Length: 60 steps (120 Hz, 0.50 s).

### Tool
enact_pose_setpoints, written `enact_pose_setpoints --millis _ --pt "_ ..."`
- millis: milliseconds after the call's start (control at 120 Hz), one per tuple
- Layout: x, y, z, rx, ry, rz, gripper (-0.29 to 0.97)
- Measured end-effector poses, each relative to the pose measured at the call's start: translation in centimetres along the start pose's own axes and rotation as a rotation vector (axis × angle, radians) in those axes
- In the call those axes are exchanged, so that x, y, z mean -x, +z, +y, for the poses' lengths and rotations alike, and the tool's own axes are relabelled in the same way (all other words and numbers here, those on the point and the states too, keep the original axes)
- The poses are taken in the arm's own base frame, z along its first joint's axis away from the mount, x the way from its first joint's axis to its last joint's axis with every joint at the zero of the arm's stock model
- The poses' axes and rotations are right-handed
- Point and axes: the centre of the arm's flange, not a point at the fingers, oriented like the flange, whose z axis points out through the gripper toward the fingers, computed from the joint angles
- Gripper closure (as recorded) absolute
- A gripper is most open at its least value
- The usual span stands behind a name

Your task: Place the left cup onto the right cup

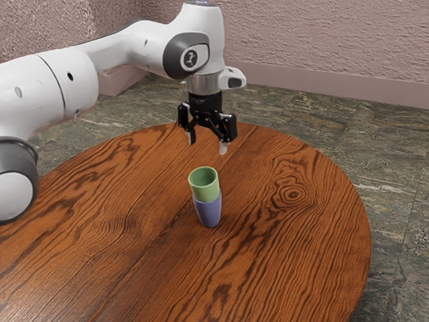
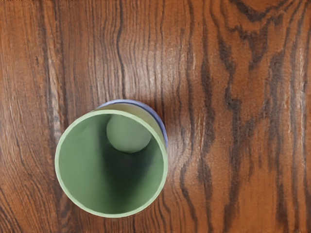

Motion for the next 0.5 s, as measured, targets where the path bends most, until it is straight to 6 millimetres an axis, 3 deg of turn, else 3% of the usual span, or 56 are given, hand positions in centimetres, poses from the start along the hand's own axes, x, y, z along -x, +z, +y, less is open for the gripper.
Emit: enact_pose_setpoints --millis 267,367,500 --pt "2.7 -4.4 -0.6 0.006 0.077 0.037 0.02" --pt "5.2 -6.6 -1.6 0.006 0.123 0.051 0.02" --pt "8.7 -9.9 -4.3 0.000 0.146 0.087 0.02"
